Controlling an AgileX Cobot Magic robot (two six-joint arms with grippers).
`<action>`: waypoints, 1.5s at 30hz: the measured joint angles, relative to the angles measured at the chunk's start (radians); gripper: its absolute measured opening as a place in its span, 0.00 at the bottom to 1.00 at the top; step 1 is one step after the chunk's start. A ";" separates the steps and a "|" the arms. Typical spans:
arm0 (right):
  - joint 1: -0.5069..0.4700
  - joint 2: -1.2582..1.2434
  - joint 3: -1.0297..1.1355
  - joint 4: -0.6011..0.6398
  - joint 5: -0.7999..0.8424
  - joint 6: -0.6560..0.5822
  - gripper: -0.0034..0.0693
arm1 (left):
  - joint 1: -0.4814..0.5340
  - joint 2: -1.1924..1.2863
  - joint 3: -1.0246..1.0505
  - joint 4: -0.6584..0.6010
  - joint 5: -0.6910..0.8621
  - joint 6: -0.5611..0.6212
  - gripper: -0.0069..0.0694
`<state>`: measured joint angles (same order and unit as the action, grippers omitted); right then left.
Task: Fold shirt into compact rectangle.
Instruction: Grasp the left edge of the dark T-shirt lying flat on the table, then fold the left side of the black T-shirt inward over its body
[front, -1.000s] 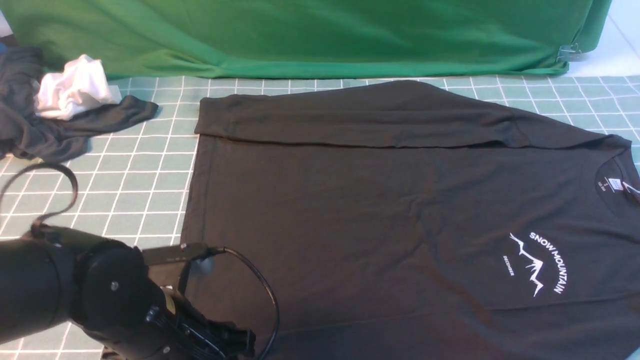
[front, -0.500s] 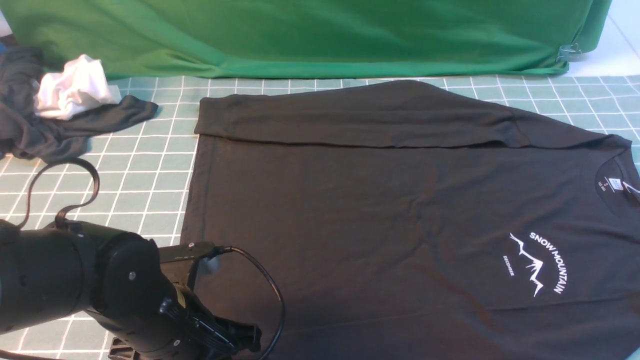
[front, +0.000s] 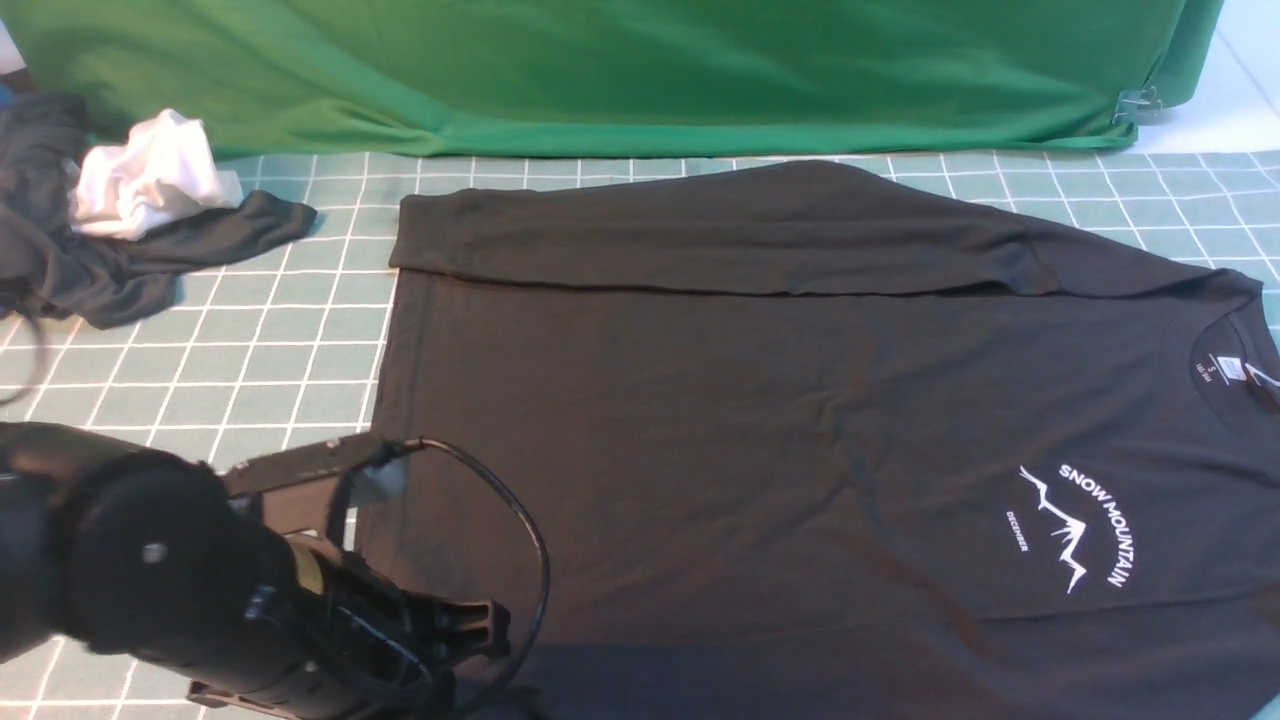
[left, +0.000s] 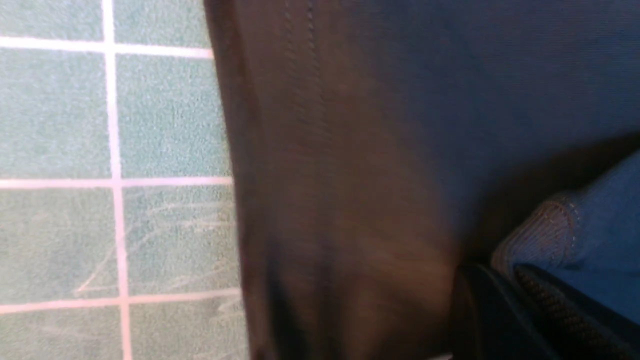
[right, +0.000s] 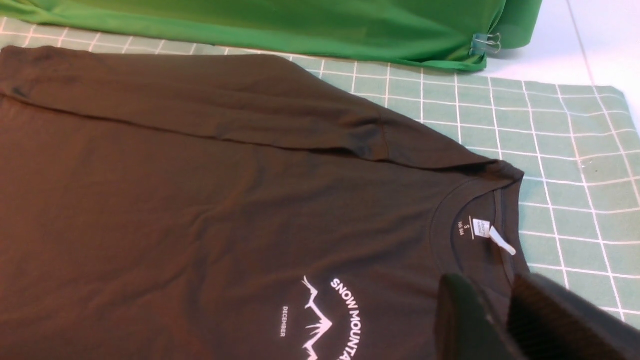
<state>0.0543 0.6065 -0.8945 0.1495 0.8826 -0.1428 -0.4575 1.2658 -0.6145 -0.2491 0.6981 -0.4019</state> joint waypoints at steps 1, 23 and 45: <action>0.000 0.000 0.000 0.000 0.000 0.000 0.25 | 0.000 -0.009 -0.001 0.005 0.005 -0.002 0.11; 0.000 0.000 0.000 0.000 0.000 0.000 0.28 | 0.000 0.049 -0.307 0.170 0.041 -0.046 0.11; 0.000 0.000 0.000 0.015 0.004 0.002 0.31 | 0.257 0.602 -0.505 0.221 -0.223 -0.041 0.22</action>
<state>0.0543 0.6065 -0.8945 0.1643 0.8870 -0.1407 -0.2001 1.8677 -1.1196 -0.0276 0.4756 -0.4431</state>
